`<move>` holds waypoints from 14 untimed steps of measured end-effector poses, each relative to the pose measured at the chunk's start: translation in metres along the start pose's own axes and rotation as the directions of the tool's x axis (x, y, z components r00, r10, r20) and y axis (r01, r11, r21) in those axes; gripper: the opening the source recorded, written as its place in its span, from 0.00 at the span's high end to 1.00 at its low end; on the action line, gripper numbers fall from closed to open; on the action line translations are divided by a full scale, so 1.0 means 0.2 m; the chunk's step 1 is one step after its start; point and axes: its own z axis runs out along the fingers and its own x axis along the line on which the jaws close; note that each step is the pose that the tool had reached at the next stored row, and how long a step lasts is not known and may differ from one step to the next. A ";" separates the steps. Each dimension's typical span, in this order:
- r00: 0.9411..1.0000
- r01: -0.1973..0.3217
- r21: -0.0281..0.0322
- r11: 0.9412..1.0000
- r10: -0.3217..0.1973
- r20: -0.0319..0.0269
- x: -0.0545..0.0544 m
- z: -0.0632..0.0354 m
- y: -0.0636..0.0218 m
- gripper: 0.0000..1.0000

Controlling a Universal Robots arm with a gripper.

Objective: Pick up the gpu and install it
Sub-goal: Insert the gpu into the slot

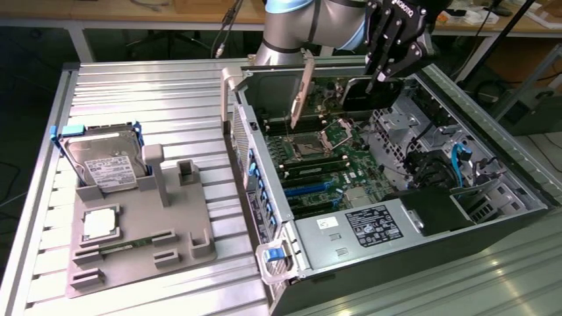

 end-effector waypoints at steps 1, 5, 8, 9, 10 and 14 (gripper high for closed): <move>1.000 0.000 0.000 1.000 0.000 0.000 -0.01 0.001 0.000 0.73; 1.000 0.000 0.001 1.000 0.000 0.000 -0.01 0.003 0.000 0.73; 1.000 0.000 0.001 1.000 0.000 0.000 -0.01 0.010 0.000 0.73; 1.000 0.000 0.001 1.000 0.000 0.000 -0.01 0.010 0.000 0.73; 1.000 0.000 0.001 1.000 0.000 0.000 -0.01 0.010 0.000 0.73; 1.000 0.000 0.001 1.000 0.000 0.000 -0.01 0.012 0.000 0.73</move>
